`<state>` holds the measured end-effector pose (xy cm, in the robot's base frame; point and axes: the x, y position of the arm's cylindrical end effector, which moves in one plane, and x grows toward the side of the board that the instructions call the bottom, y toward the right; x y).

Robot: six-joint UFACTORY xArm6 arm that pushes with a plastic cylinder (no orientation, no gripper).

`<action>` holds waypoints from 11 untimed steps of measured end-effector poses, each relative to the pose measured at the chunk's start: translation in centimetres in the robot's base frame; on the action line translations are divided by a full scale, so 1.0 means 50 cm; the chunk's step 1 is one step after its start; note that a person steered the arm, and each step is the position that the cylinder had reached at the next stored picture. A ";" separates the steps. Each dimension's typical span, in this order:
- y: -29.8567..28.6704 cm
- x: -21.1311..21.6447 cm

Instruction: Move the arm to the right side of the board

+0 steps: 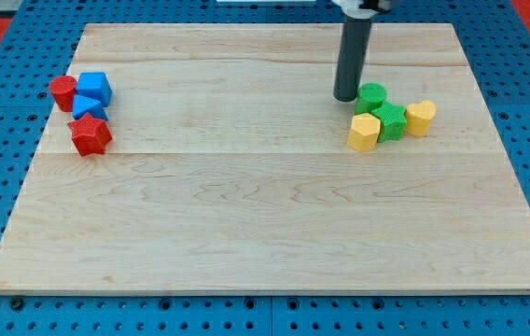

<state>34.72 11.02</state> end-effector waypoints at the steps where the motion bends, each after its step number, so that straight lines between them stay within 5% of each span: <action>1: 0.003 -0.015; 11: 0.076 -0.096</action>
